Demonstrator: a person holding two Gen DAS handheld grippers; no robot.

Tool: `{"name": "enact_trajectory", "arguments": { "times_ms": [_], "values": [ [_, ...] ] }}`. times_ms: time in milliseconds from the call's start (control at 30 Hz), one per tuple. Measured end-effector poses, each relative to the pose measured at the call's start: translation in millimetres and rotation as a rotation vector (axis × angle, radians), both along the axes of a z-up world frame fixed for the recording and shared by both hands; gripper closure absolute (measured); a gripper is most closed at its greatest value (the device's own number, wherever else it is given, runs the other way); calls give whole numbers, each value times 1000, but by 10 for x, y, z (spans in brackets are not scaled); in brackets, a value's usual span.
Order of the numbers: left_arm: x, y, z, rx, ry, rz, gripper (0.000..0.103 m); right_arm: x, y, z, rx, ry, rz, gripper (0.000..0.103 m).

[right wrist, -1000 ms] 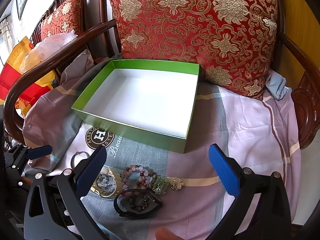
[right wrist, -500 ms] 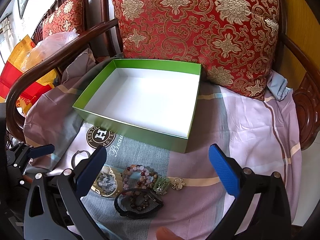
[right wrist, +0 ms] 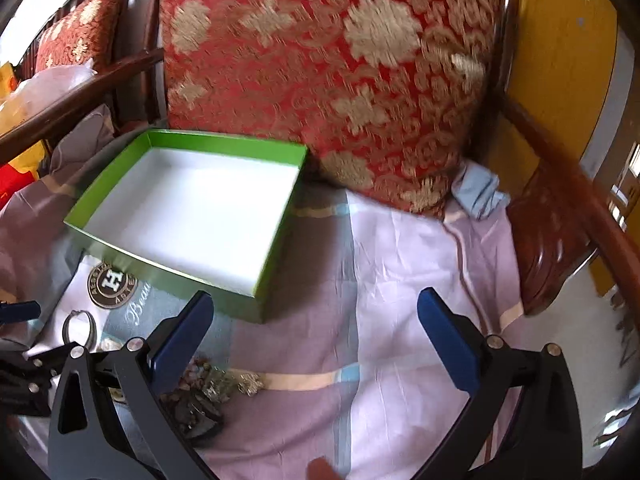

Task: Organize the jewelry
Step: 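Grasp the black band with the right tool while the left tool grasps the white watch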

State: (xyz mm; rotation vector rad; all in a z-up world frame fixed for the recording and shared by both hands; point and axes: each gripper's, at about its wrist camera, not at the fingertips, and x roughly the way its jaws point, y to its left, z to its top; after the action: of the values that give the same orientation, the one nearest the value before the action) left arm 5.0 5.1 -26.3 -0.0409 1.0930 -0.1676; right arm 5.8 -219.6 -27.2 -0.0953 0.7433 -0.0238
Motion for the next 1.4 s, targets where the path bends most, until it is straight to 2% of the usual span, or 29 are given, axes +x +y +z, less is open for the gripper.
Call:
{"name": "enact_trajectory", "arguments": {
  "times_ms": [67, 167, 233, 267, 300, 500, 600, 667, 733, 767, 800, 833, 867, 933, 1000, 1033, 1067, 1200, 1233, 1267, 1333, 1400],
  "values": [
    [-2, 11, -18, -2, 3, 0, 5, 19, -90, -81, 49, 46, 32, 12],
    [-13, 55, -11, -8, -13, 9, 14, -8, -203, -173, 148, 88, 60, 26],
    [-13, 96, -30, -17, -13, 19, 24, -52, -261, -241, 221, 128, 110, 27],
    [-6, 107, -47, -24, -7, 18, 31, -59, -235, -250, 228, 146, 129, 27],
    [6, 109, -82, -31, 8, 9, 32, -73, -201, -287, 230, 174, 166, 27],
    [9, 11, -232, -26, 41, -41, 30, -112, 145, -579, 249, 336, 347, 27],
    [18, -71, -321, -10, 62, -67, 30, -104, 341, -749, 192, 384, 371, 31],
    [24, -119, -387, -1, 77, -85, 30, -68, 397, -853, 186, 421, 371, 61],
    [36, -151, -458, 2, 95, -98, 30, -21, 443, -988, 163, 464, 353, 80],
    [48, -162, -503, 2, 107, -101, 30, -19, 450, -998, 157, 453, 347, 86],
    [60, -166, -539, 4, 116, -101, 35, -16, 444, -990, 160, 445, 342, 89],
    [76, -172, -592, 6, 128, -100, 40, -3, 431, -980, 165, 441, 333, 90],
    [95, -175, -637, 8, 139, -99, 51, 20, 391, -964, 175, 430, 316, 90],
    [105, -178, -647, 27, 114, -94, 60, 70, 273, -935, 183, 406, 260, 90],
    [132, -182, -633, 7, 105, -106, 79, 132, 147, -910, 205, 374, 198, 90],
    [152, -173, -621, -6, 103, -102, 83, 150, 93, -893, 223, 363, 178, 90],
    [165, -169, -608, -5, 96, -97, 92, 170, 30, -869, 245, 352, 161, 90],
    [213, -157, -455, -30, 36, -89, 91, 221, -216, -821, 328, 325, 108, 86],
    [206, -149, -382, -51, 10, -88, 91, 227, -238, -820, 334, 322, 101, 81],
    [193, -140, -328, -65, -7, -88, 90, 235, -272, -810, 338, 319, 93, 68],
    [195, -143, -273, -73, -25, -88, 89, 226, -302, -806, 352, 302, 69, 51],
    [209, -138, -296, -63, -17, -81, 89, 215, -345, -773, 363, 286, 62, 49]
  ]
}}
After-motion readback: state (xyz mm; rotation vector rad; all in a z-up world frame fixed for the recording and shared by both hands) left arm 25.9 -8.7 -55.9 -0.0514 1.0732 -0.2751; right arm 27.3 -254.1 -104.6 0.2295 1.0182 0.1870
